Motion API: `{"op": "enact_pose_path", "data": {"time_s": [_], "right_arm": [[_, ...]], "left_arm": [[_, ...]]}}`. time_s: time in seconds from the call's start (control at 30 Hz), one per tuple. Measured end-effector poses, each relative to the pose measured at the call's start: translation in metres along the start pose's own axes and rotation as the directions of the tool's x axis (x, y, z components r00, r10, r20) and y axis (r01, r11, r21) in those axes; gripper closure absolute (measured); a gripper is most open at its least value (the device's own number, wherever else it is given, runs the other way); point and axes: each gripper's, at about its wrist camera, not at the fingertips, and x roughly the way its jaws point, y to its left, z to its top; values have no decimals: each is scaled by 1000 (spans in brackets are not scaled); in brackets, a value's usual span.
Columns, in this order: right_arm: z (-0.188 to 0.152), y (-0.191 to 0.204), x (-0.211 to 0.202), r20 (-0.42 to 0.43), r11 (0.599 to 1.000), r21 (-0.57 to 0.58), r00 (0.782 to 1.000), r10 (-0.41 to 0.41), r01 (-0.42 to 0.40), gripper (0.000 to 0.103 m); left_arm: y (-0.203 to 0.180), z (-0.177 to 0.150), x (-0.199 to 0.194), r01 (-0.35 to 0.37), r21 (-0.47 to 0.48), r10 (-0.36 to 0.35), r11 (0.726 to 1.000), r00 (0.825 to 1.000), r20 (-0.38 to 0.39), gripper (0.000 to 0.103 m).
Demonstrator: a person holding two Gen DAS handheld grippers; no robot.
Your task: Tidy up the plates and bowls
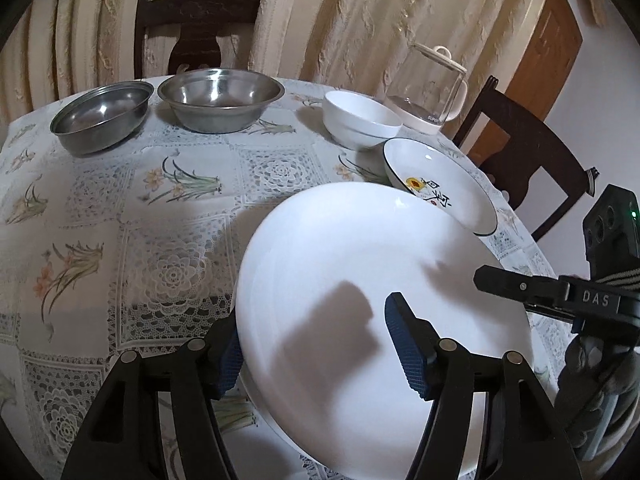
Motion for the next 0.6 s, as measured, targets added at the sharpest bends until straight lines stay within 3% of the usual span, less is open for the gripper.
{"op": "enact_pose_path", "data": {"time_s": [0.43,0.6], "right_arm": [[-3,-9,-4,3,998,32,999,46,-46,67],[-5,-9,-5,7,998,34,999,54,-54,67]], "left_arm": [[4,8,-1,49,-12,-50,999,994,-98,32],[1,8,-1,40,10,-39,999,993,-114,32]]}}
